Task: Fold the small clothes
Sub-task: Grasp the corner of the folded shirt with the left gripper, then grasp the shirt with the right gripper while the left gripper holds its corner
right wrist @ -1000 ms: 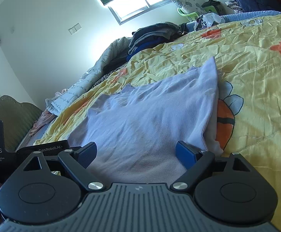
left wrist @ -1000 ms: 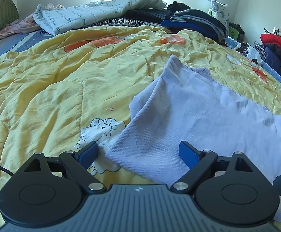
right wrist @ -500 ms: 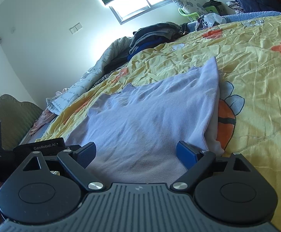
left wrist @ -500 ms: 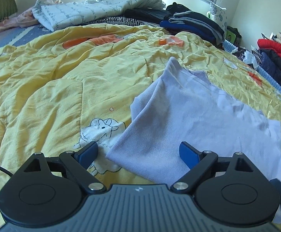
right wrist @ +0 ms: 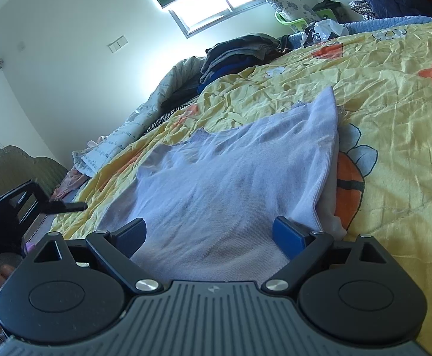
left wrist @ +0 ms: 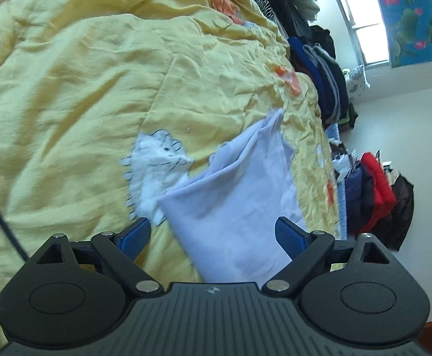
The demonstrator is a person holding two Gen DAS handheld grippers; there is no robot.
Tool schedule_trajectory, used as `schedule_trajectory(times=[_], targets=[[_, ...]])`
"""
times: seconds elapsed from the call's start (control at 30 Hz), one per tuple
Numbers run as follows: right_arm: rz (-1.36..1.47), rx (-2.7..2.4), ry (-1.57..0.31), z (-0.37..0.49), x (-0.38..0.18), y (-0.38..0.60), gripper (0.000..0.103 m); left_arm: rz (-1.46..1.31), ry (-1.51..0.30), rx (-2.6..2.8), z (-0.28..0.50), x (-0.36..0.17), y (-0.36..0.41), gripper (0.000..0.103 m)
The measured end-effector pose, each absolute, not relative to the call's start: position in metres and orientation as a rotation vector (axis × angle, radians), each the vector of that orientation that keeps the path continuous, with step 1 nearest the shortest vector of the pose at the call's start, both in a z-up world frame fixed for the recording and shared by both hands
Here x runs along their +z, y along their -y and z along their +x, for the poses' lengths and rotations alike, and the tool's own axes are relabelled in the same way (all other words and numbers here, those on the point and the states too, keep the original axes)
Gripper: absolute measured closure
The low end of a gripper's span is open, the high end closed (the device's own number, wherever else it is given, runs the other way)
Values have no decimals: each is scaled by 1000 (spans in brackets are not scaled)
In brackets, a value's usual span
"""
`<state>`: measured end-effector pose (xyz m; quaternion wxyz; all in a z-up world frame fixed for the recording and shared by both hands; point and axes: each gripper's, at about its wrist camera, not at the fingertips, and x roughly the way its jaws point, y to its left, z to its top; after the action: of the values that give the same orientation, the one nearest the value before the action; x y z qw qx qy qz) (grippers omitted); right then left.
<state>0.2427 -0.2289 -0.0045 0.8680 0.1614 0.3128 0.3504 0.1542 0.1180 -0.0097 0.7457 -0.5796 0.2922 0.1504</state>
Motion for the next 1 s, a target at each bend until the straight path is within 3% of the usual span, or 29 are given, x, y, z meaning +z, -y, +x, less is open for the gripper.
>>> schedule_trajectory(times=[0.13,0.17,0.2,0.27,0.3,0.5,0.63,0.77,0.87,1.0], targets=[[340,733,-654,242,-5,229,11,-1247,-617,316,176,-10,-117,12],[340,733,-654,242,-5,229,11,-1239,-610,316,179,-9,-117,20],[340,733,-654,242,-5,229,11,-1231,-609,308,183,-9,-116,48],[340,733,-654,242,-5,229,11,-1189,-639,343,189,-13,-116,80],[339,733,-654,242,-5,229,11,-1158,-668,371,191,-16,-115,90],[338,731,-654,241,-4,229,11,-957,-653,378,188,-8,-101,92],[379,723,-698,248,2,233,10,-597,-646,358,201,21,-63,93],[706,786,-759,270,17,253,9,-274,-569,175,211,45,-5,93],[953,858,-852,298,11,258,6,-182,-577,59,210,36,24,94],[967,857,-1024,324,2,240,5,-173,-592,25,205,14,31,94]])
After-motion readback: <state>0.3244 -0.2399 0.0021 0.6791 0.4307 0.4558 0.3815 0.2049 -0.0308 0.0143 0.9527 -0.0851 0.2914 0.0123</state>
